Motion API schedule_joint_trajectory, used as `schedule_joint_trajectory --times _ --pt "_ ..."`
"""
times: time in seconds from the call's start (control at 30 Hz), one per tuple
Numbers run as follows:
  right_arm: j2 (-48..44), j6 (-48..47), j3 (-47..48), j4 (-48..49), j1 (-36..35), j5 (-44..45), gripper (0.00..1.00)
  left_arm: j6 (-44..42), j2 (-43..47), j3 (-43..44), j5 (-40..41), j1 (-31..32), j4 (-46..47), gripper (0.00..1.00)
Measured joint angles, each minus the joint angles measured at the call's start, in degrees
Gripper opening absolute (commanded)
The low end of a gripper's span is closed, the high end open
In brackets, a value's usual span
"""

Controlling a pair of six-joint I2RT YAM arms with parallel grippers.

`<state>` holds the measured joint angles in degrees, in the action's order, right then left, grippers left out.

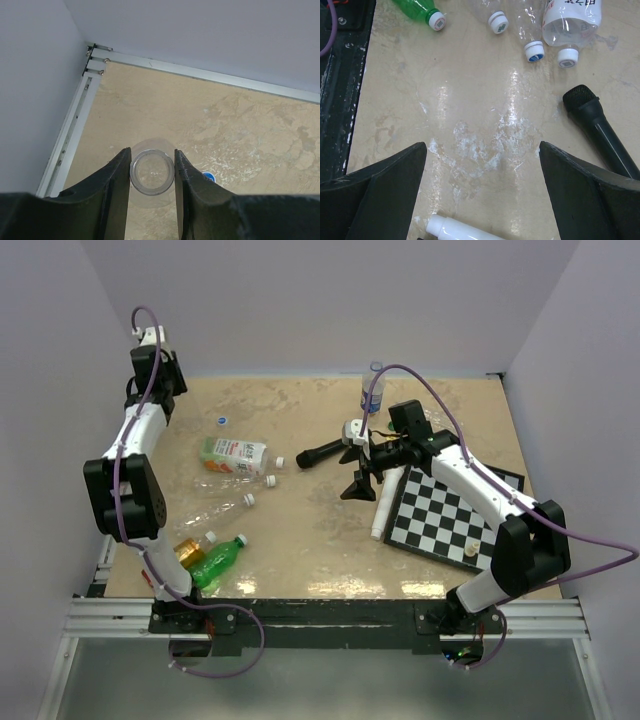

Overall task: Unscrew the bottle caps
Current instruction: Place the plastic bottle at the corner of the board.

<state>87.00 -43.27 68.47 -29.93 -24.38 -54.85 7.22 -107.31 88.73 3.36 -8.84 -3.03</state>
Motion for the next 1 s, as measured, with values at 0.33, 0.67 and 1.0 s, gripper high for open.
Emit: schedule_joint_trajectory --times 0.33,0.67,1.0 --pt "0.00 -0.33 -0.02 0.00 0.00 0.00 0.98 -0.85 -0.04 -3.39 -0.15 0.02 5.09 0.47" --pt "0.00 -0.44 -0.02 0.00 0.00 0.04 0.98 -0.76 0.07 -4.70 -0.13 0.00 4.63 0.71" --pt "0.00 -0.74 -0.02 0.00 0.00 0.11 0.98 -0.33 3.82 -4.74 -0.09 0.00 2.99 0.99"
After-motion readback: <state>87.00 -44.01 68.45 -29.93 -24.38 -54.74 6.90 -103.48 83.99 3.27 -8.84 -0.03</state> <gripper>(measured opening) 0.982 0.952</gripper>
